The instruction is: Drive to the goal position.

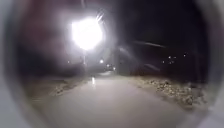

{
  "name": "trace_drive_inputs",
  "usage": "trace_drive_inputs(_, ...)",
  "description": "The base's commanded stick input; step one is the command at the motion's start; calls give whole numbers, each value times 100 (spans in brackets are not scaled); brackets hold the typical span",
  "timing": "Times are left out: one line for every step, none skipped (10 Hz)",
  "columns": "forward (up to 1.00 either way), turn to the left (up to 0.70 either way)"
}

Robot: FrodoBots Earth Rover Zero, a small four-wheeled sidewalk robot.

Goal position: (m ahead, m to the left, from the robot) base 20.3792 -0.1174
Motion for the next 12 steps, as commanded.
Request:
trace_drive_inputs(100,0)
trace_drive_inputs(100,0)
trace_drive_inputs(100,0)
trace_drive_inputs(100,36)
trace_drive_inputs(100,40)
trace_drive_inputs(100,40)
trace_drive_inputs(100,40)
trace_drive_inputs(100,2)
trace_drive_inputs(100,0)
trace_drive_inputs(100,0)
trace_drive_inputs(100,0)
trace_drive_inputs(100,0)
